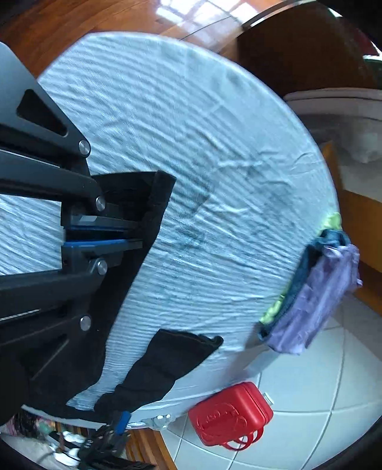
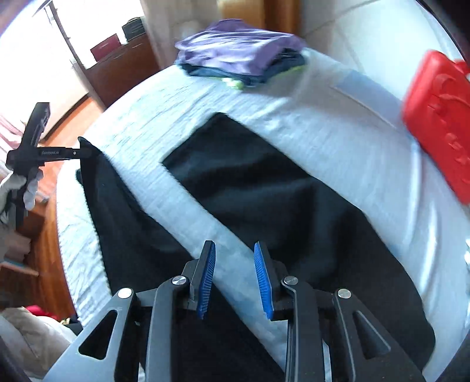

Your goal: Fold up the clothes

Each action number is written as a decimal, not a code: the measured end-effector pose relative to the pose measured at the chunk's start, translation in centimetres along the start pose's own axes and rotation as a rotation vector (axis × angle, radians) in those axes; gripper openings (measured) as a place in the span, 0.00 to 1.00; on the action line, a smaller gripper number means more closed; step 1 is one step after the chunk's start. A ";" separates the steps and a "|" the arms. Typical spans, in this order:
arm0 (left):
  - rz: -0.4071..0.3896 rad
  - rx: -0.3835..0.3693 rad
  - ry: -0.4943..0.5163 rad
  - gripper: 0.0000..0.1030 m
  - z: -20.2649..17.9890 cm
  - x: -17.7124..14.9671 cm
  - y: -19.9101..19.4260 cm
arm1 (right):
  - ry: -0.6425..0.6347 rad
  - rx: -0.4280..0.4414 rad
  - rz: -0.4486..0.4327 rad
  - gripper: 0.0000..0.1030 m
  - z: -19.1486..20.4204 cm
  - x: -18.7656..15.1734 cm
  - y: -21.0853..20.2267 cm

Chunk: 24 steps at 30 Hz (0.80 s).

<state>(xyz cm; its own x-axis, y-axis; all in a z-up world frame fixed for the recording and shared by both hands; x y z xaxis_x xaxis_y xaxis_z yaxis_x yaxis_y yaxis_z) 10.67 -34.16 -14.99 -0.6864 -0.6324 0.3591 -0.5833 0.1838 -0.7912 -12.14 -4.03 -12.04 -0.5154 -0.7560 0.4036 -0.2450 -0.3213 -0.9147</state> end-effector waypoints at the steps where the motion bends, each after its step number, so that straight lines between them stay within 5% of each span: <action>1: -0.016 -0.010 0.004 0.03 -0.2 -0.8 -1.5 | -0.020 0.028 0.001 0.26 0.7 0.6 0.3; 5: -0.012 0.001 0.000 0.03 0.0 -4.4 -4.6 | -0.129 0.141 0.010 0.27 4.8 3.8 2.0; 11: 0.042 0.048 -0.038 0.03 1.8 -9.0 -2.9 | -0.315 0.279 0.048 0.27 12.5 7.7 5.0; 19: -0.004 0.025 -0.064 0.06 2.3 -9.9 -3.8 | -0.485 0.362 0.075 0.27 21.2 10.6 9.3; 24: -0.012 0.057 -0.066 0.06 2.2 -10.0 -3.6 | -0.525 0.376 0.100 0.27 23.3 12.5 12.1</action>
<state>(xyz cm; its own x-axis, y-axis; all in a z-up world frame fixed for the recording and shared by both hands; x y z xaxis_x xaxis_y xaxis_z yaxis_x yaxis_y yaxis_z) 20.60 -30.13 -16.83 -0.6478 -0.6833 0.3369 -0.5645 0.1335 -0.8146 -2.44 -30.62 -18.54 -0.0281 -0.9400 0.3401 0.1365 -0.3407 -0.9302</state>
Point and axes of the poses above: each gripper's, at about its wrist camera, not at the fingertips, and y roughly the way its jaws point, z to its left, x to its top, the point moved 2 cm from there along y, roughly the way its jaws point, and after that the axes turned 9 degrees about -x, right-handed, at the moved point
